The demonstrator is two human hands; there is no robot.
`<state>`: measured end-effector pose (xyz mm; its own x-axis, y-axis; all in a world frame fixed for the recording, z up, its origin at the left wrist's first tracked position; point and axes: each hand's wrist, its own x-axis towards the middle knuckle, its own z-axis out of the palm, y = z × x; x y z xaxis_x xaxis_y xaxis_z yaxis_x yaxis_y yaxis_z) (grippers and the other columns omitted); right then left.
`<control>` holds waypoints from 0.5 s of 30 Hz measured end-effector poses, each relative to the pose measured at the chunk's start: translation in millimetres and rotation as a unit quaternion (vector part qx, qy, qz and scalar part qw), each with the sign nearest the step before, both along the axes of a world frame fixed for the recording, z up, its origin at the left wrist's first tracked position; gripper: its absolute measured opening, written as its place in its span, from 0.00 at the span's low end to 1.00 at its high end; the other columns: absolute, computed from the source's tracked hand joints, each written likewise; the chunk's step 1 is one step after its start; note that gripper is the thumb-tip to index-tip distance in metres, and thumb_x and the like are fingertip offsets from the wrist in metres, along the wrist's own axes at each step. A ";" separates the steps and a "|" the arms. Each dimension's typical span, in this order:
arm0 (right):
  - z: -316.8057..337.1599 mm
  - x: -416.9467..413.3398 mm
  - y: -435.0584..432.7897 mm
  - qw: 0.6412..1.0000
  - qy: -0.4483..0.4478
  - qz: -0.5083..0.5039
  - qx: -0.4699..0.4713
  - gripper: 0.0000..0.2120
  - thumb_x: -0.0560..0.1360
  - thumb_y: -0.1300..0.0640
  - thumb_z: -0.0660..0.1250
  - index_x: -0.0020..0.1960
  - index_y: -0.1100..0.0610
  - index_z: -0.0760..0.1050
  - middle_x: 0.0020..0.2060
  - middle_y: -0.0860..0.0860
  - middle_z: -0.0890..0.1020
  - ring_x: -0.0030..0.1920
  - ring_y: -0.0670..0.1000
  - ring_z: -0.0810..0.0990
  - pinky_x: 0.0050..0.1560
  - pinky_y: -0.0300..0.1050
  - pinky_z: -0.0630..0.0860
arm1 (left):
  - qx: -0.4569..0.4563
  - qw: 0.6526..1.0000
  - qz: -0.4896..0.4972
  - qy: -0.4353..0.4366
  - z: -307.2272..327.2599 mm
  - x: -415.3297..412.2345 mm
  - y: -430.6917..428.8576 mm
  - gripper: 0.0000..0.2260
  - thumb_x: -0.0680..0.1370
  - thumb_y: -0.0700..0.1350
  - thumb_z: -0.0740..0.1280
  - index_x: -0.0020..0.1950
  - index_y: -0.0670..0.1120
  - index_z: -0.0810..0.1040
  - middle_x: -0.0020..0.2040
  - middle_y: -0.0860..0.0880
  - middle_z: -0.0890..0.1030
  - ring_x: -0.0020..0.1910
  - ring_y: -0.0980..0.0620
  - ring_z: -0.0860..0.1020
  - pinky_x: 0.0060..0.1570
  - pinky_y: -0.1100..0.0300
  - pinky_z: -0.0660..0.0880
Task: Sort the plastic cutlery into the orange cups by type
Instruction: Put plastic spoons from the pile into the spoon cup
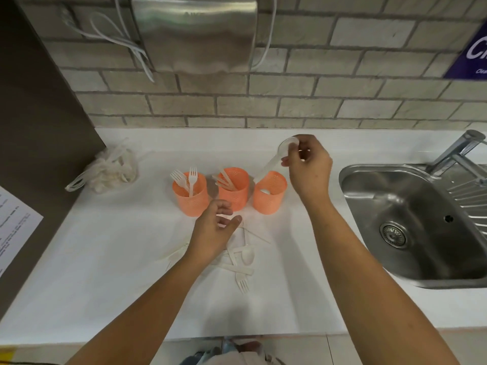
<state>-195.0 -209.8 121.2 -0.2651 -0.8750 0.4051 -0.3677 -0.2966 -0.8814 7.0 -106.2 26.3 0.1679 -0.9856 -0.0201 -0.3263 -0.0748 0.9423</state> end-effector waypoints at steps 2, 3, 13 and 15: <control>-3.3 -8.4 -11.1 0.999 0.037 -0.013 -0.012 0.06 0.79 0.58 0.63 0.50 0.54 0.79 0.42 0.50 0.85 0.39 0.51 0.85 0.42 0.45 0.81 | 0.014 0.999 -0.005 -0.037 -6.1 2.4 1.2 0.14 0.78 0.47 0.76 0.61 0.51 0.77 0.55 0.53 0.82 0.43 0.61 0.80 0.42 0.72 0.75; -7.6 -11.0 -16.5 0.998 0.061 -0.011 -0.008 0.07 0.79 0.57 0.62 0.50 0.55 0.79 0.43 0.51 0.85 0.40 0.52 0.85 0.43 0.47 0.81 | 0.020 0.998 -0.007 -0.051 -8.7 3.3 2.2 0.14 0.78 0.47 0.76 0.60 0.51 0.77 0.55 0.53 0.81 0.43 0.62 0.80 0.41 0.72 0.75; -52.0 -4.4 -15.4 0.951 0.267 0.110 0.112 0.17 0.74 0.62 0.65 0.61 0.57 0.78 0.53 0.55 0.81 0.48 0.56 0.81 0.49 0.49 0.78 | 0.043 0.992 -0.024 -0.112 -10.2 6.2 15.2 0.14 0.78 0.48 0.75 0.62 0.52 0.77 0.58 0.52 0.78 0.49 0.57 0.82 0.53 0.57 0.80; -52.8 -1.6 -4.7 0.948 0.298 0.097 0.060 0.17 0.72 0.59 0.66 0.61 0.58 0.79 0.53 0.57 0.80 0.50 0.59 0.79 0.50 0.52 0.78 | 0.044 0.993 -0.020 -0.109 -10.0 8.9 17.7 0.14 0.78 0.48 0.75 0.62 0.52 0.77 0.58 0.53 0.78 0.49 0.58 0.82 0.50 0.61 0.79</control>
